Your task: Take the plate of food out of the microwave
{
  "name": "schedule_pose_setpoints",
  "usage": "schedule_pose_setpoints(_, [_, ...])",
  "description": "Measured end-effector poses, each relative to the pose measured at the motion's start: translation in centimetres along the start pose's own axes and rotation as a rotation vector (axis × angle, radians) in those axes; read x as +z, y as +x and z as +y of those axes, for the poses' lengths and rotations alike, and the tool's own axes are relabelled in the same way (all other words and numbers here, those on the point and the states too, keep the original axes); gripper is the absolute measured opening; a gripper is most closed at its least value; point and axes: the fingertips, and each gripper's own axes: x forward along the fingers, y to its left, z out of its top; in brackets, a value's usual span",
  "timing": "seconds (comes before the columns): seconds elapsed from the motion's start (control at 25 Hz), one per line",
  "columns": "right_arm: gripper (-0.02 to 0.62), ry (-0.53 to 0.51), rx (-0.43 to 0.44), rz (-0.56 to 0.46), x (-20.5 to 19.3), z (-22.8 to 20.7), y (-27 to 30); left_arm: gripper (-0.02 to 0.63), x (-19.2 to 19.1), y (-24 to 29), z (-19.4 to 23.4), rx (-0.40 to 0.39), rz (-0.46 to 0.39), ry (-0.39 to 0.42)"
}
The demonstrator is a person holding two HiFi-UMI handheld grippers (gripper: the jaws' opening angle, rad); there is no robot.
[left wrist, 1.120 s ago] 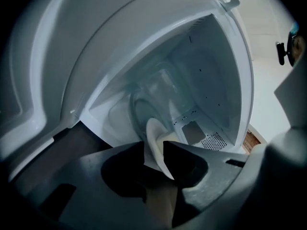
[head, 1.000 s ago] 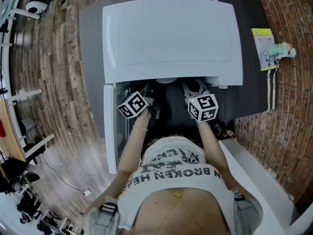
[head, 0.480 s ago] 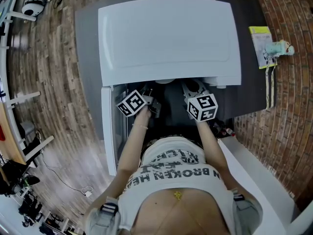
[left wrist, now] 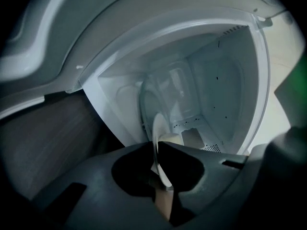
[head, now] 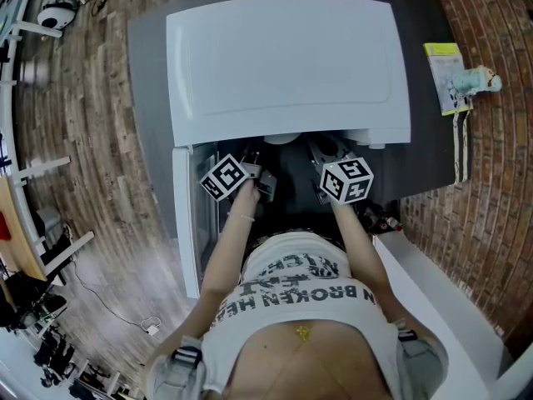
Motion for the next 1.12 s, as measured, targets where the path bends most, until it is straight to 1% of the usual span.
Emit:
schedule_pose_setpoints(0.12, [0.009, 0.06, -0.005, -0.009, -0.3, -0.4, -0.1, 0.035, -0.1, -0.2, 0.1, 0.003, -0.001, -0.015])
schedule_pose_setpoints(0.32, [0.009, 0.082, -0.007, -0.012, -0.6, -0.6, -0.4, 0.035, -0.4, -0.7, 0.1, 0.016, -0.005, -0.011])
schedule_pose_setpoints(0.52, [0.016, 0.142, 0.037, -0.03, -0.7, -0.6, -0.5, 0.031, -0.9, -1.2, 0.0, 0.022, -0.002, 0.0])
schedule_pose_setpoints(0.56, [0.033, 0.163, 0.043, -0.034, -0.8, -0.7, -0.4, 0.031, -1.1, -1.3, 0.0, 0.022, 0.001, 0.0])
schedule_pose_setpoints(0.64, [0.097, 0.202, 0.046, -0.031, -1.1, -1.0, -0.4, 0.029, -1.4, -1.3, -0.1, 0.018, 0.008, -0.016])
schedule_pose_setpoints(0.76, [0.129, 0.265, 0.034, -0.026, -1.8, -1.8, -0.3, 0.026, -1.7, -1.4, 0.0, 0.017, 0.01, -0.051])
schedule_pose_setpoints(0.88, [0.137, 0.312, 0.044, -0.025, -2.2, -2.0, -0.3, 0.026, -1.7, -1.5, -0.1, 0.015, 0.013, -0.069])
schedule_pose_setpoints(1.04, [0.147, 0.379, 0.094, -0.04, -2.0, -1.9, 0.2, 0.026, -1.8, -1.7, 0.1, 0.017, 0.014, -0.098])
schedule_pose_setpoints(1.12, [0.147, 0.409, 0.12, -0.046, -1.9, -1.8, 0.5, 0.026, -1.8, -1.7, 0.1, 0.02, 0.015, -0.094])
